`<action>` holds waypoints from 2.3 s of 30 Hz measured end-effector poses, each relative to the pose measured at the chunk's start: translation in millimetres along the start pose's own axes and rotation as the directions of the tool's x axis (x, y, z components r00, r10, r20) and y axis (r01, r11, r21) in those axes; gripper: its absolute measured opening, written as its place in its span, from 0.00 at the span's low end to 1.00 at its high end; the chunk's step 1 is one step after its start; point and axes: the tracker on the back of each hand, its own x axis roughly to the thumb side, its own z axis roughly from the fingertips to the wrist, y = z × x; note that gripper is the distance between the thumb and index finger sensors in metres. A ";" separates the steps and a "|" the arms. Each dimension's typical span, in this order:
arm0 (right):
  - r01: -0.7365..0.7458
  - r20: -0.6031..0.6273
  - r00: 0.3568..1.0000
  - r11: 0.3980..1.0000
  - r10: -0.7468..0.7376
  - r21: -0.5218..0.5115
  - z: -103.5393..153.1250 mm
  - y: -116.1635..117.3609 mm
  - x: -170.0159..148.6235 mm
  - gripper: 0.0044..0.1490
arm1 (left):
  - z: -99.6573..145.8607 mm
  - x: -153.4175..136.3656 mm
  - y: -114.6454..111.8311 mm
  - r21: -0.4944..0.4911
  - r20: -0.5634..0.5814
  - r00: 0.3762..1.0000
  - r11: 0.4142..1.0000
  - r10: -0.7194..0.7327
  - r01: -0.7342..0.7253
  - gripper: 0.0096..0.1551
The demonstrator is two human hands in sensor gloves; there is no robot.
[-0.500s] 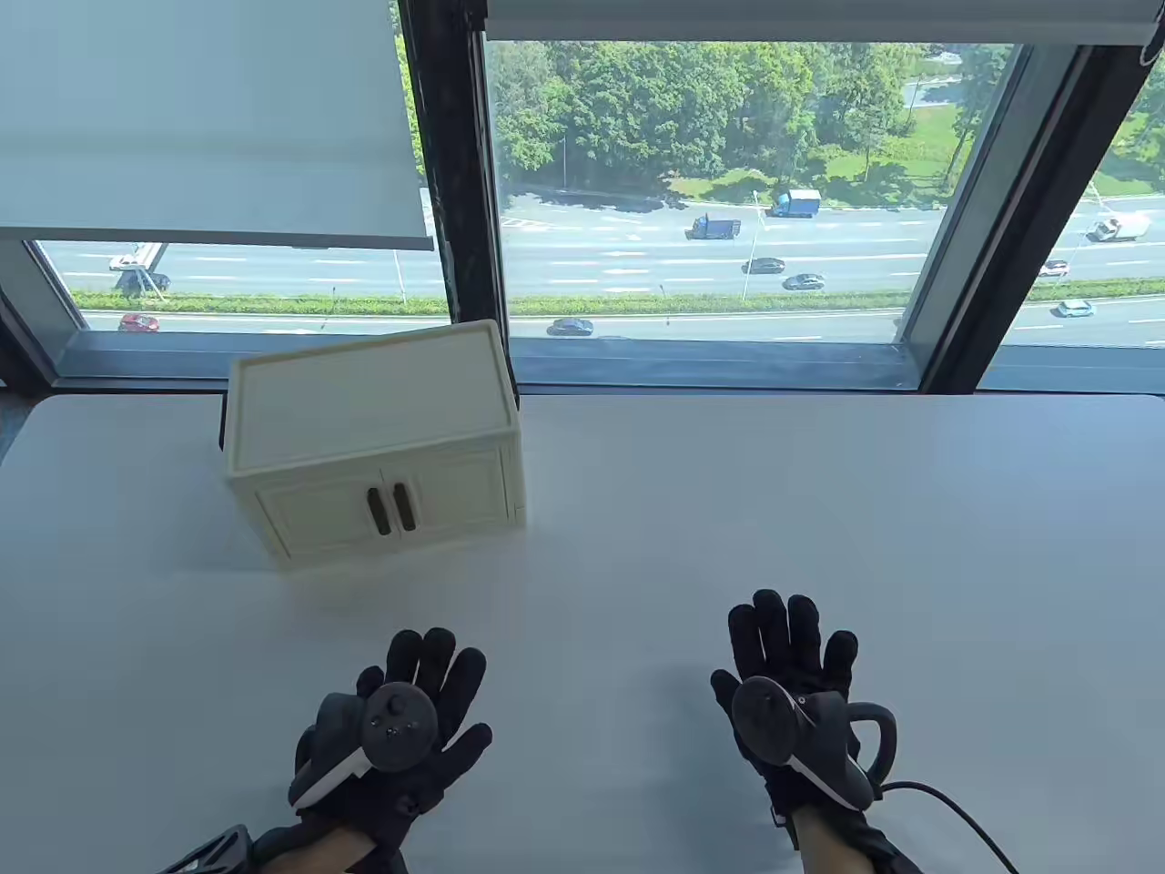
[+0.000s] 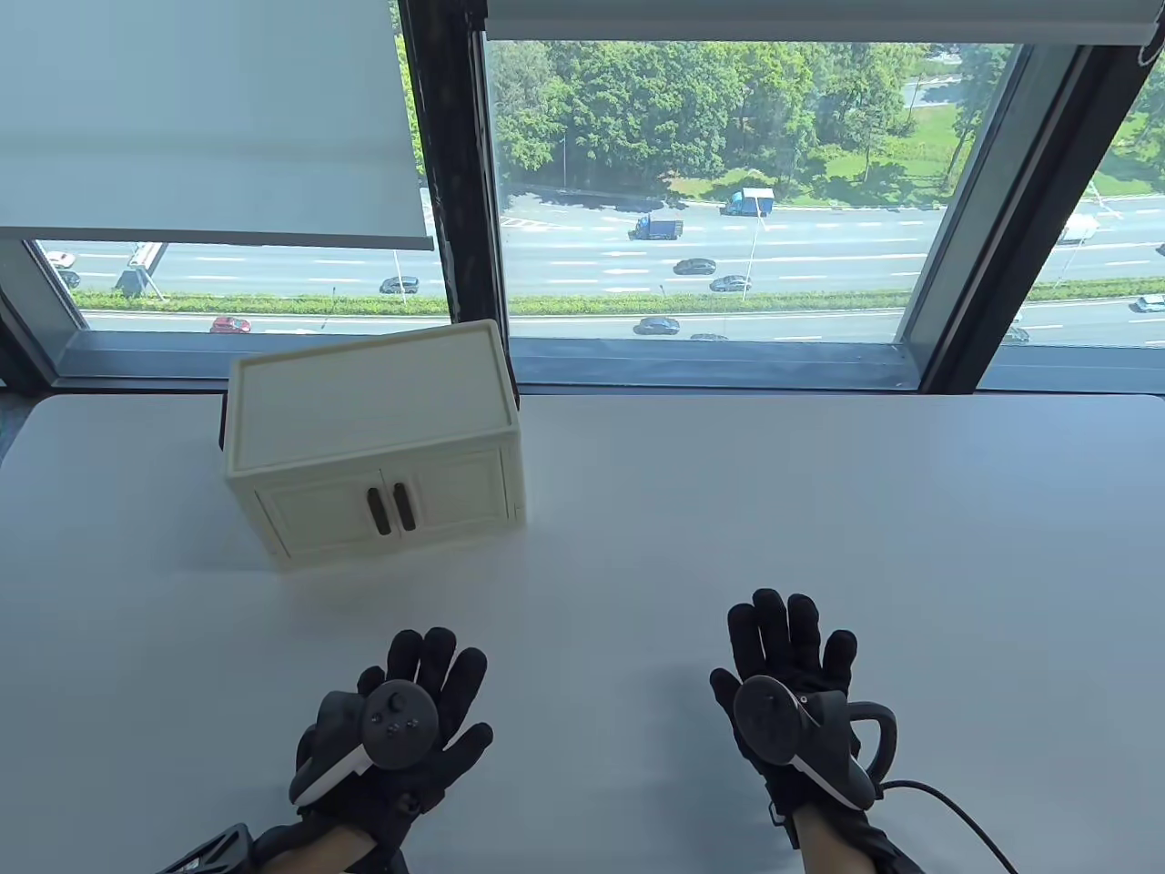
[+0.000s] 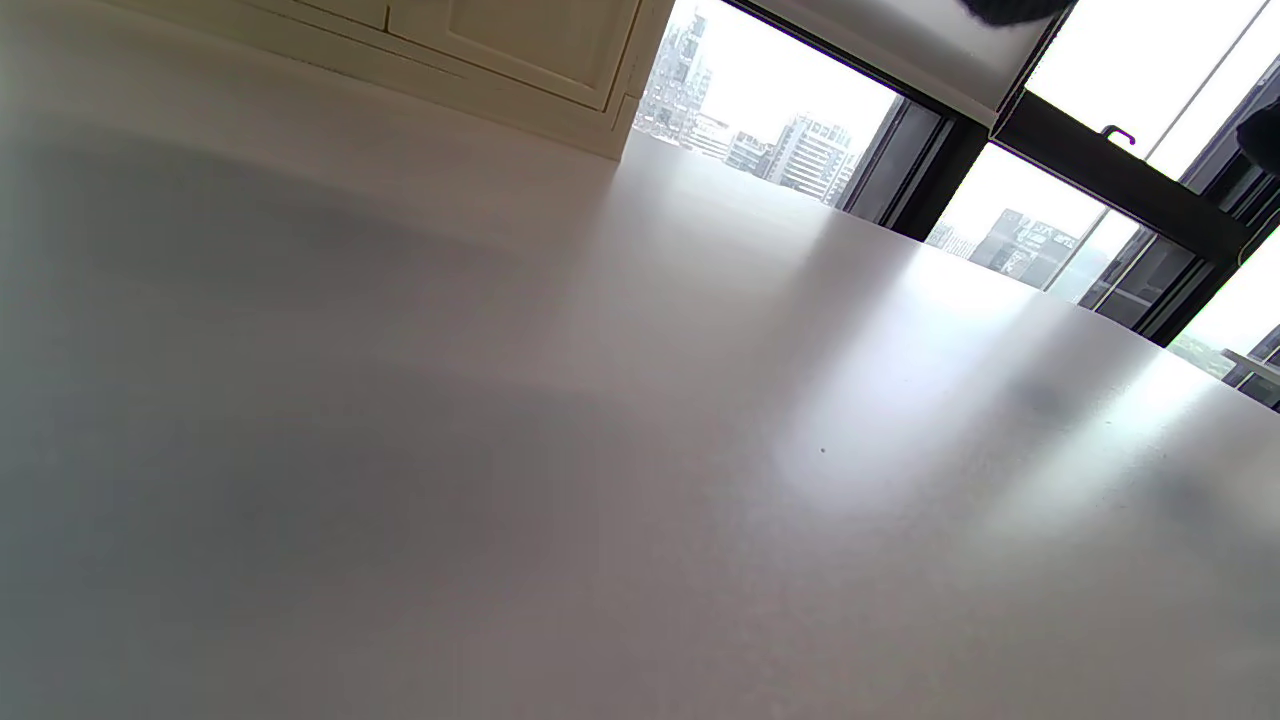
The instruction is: Open cabinet door
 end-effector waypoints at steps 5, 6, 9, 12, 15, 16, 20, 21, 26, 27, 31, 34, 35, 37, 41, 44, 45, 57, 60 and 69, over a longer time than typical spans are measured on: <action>0.009 -0.002 1.000 1.000 -0.009 0.000 -0.4 -0.8 -1.3 0.44 | -3.0 -0.6 2.3 0.013 -0.004 1.000 1.000 0.008 -0.008 0.42; 0.012 -0.003 1.000 1.000 -0.012 -0.001 -0.7 -1.2 -1.8 0.44 | -4.1 -1.5 3.6 0.018 -0.009 1.000 1.000 0.012 -0.012 0.42; 0.022 -0.002 1.000 1.000 -0.022 -0.006 -1.1 -2.8 -3.0 0.44 | -7.4 -4.9 8.6 0.051 -0.028 0.999 0.998 0.037 -0.036 0.42; 0.036 0.000 0.999 0.999 -0.036 -0.009 -1.4 -4.3 -5.0 0.44 | -14.0 -11.5 21.2 0.123 -0.064 0.996 0.991 0.065 -0.057 0.42; 0.054 -0.002 0.999 0.999 -0.054 -0.010 -1.7 -5.3 -6.8 0.44 | -22.0 -20.2 39.6 0.200 -0.113 0.987 0.976 0.114 -0.090 0.42; 0.061 -0.001 0.998 0.998 -0.061 -0.012 -1.7 -6.0 -7.2 0.44 | -26.2 -24.8 48.5 0.245 -0.135 0.981 0.964 0.139 -0.103 0.42; 0.078 0.004 0.997 0.997 -0.078 -0.018 -1.4 -7.9 -6.6 0.44 | -41.0 -42.0 77.0 0.386 -0.219 0.949 0.913 0.228 -0.130 0.42; 0.082 0.006 0.997 0.996 -0.082 -0.020 -1.3 -8.4 -6.2 0.44 | -46.5 -48.4 86.1 0.425 -0.250 0.933 0.895 0.259 -0.135 0.41; 0.099 0.014 0.995 0.995 -0.098 -0.023 -1.9 -8.7 -5.8 0.44 | -72.9 -73.4 111.0 0.499 -0.387 0.824 0.845 0.414 -0.190 0.36; 0.102 0.015 0.995 0.995 -0.102 -0.022 -2.2 -8.7 -5.8 0.44 | -79.5 -78.0 114.7 0.515 -0.411 0.796 0.833 0.444 -0.199 0.36; 0.113 0.020 0.993 0.993 -0.112 -0.018 -2.1 -9.2 -4.7 0.44 | -99.2 -90.4 118.5 0.554 -0.482 0.701 0.803 0.526 -0.221 0.34; 0.118 0.029 0.993 0.993 -0.117 -0.020 -1.7 -10.2 -2.6 0.44 | -112.8 -97.3 117.4 0.565 -0.523 0.641 0.792 0.562 -0.234 0.34; 0.119 0.031 0.992 0.993 -0.119 -0.020 -1.8 -10.5 -2.2 0.44 | -115.5 -98.0 116.7 0.564 -0.527 0.635 0.791 0.565 -0.237 0.35; 0.123 0.034 0.992 0.992 -0.122 -0.020 -2.0 -10.5 -1.7 0.44 | -120.3 -98.6 115.0 0.555 -0.563 0.600 0.798 0.569 -0.235 0.36; 0.121 0.030 0.992 0.992 -0.121 -0.020 -2.3 -10.7 -1.8 0.44 | -126.1 -98.2 112.9 0.578 -0.573 0.551 0.776 0.607 -0.255 0.37; 0.129 0.027 0.991 0.991 -0.129 -0.020 -2.5 -10.9 -2.3 0.44 | -128.4 -97.6 111.6 0.582 -0.576 0.522 0.764 0.629 -0.279 0.37; 0.130 0.027 0.991 0.991 -0.129 -0.021 -2.4 -11.2 -2.3 0.44 | -128.6 -97.7 111.1 0.583 -0.574 0.517 0.761 0.634 -0.286 0.37; 0.142 0.029 0.989 0.990 -0.142 -0.016 -2.2 -11.9 -2.0 0.44 | -107.6 -102.2 96.9 0.551 -0.519 0.517 0.728 0.681 -0.407 0.36; 0.146 0.031 0.989 0.989 -0.145 -0.019 -1.6 -12.5 -1.9 0.44 | -88.9 -106.6 89.9 0.531 -0.490 0.578 0.750 0.652 -0.395 0.36; 0.140 0.033 0.990 0.990 -0.140 -0.005 0.3 -11.1 -0.1 0.44 | -27.5 -130.5 80.3 0.514 -0.426 0.630 0.747 0.649 -0.422 0.36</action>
